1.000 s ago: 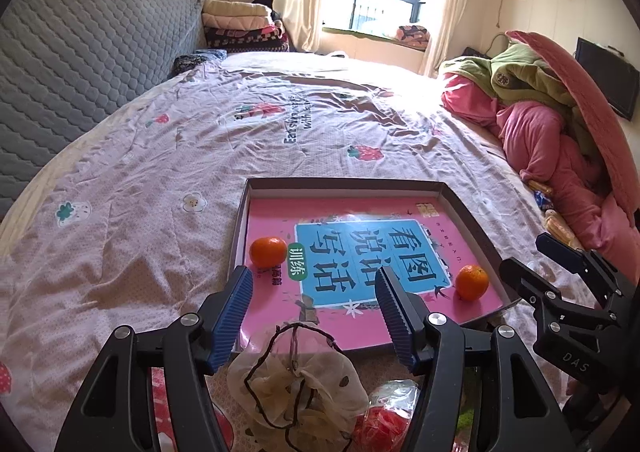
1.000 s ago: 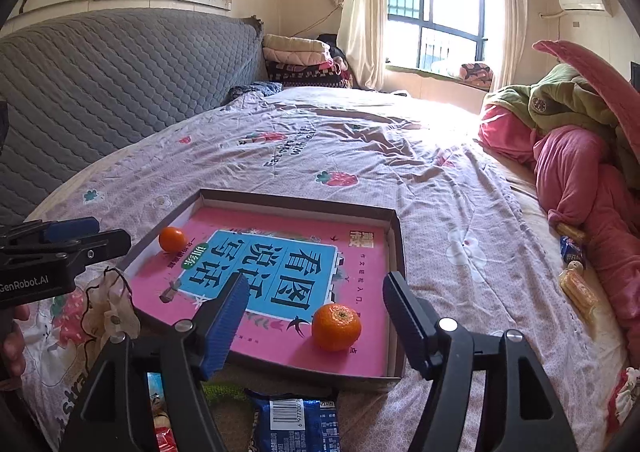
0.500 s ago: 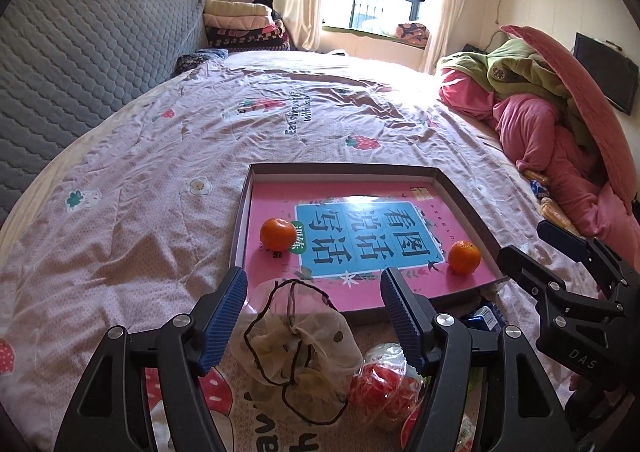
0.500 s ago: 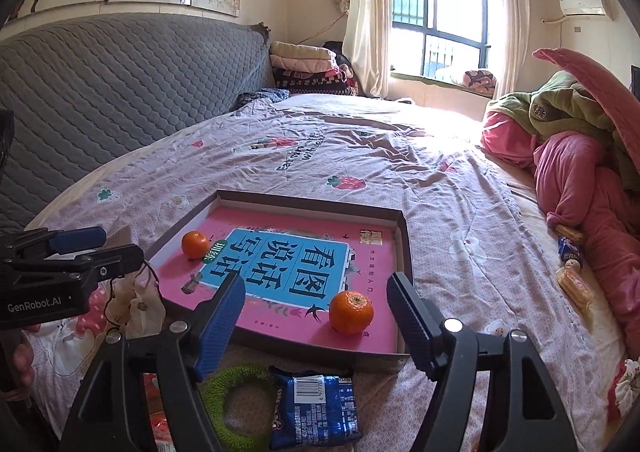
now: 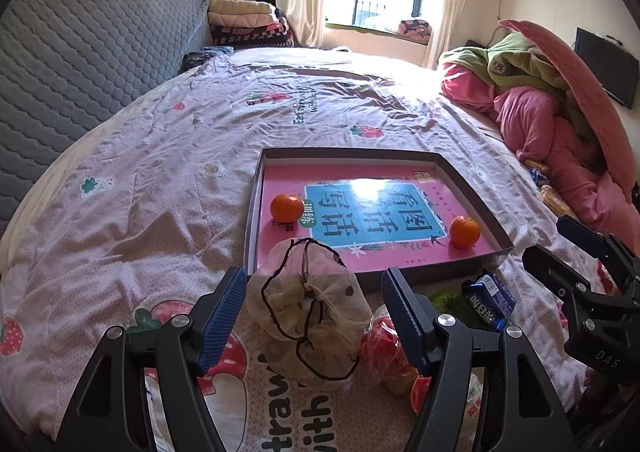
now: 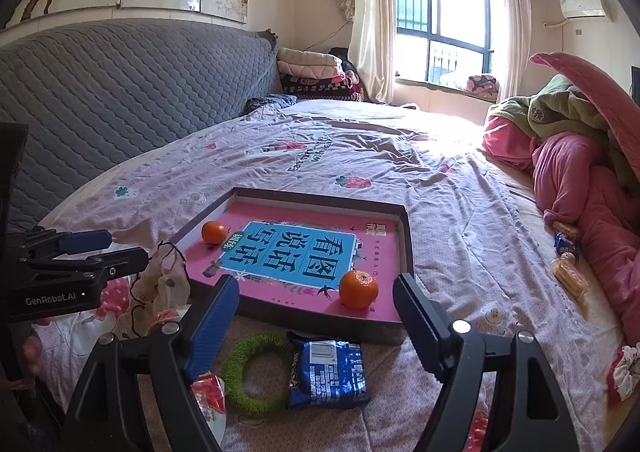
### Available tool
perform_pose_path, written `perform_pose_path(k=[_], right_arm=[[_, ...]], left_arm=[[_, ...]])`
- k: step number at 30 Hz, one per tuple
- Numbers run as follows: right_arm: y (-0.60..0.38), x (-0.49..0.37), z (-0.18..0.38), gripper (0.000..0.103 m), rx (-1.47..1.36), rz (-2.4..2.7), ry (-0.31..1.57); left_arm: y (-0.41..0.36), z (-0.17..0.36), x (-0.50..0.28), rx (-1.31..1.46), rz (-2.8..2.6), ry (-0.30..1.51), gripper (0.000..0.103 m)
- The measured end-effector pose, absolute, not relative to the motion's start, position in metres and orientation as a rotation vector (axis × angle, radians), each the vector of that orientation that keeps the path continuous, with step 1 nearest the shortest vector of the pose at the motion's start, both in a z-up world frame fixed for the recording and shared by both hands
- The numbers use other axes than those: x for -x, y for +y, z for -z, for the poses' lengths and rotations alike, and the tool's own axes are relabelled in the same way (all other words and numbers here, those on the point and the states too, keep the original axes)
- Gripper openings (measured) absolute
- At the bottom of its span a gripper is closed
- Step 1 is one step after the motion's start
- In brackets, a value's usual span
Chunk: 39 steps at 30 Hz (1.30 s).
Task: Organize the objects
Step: 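Withdraw both open tools from the tray back toward the remaining items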
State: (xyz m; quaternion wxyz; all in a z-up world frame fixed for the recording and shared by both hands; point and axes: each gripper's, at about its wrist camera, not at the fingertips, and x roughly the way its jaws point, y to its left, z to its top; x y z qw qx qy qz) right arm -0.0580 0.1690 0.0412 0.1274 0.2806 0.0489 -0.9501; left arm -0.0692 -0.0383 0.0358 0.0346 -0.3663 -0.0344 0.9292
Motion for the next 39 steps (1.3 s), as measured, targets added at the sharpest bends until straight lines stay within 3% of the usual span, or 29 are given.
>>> perform_pose_path(k=[39], right_arm=[[0.134,-0.003,-0.001,0.079,-0.978,2.559,0.197]], left_arm=[[-0.052,-0.008,0.041,1.278,-2.820,-0.083,0.072]])
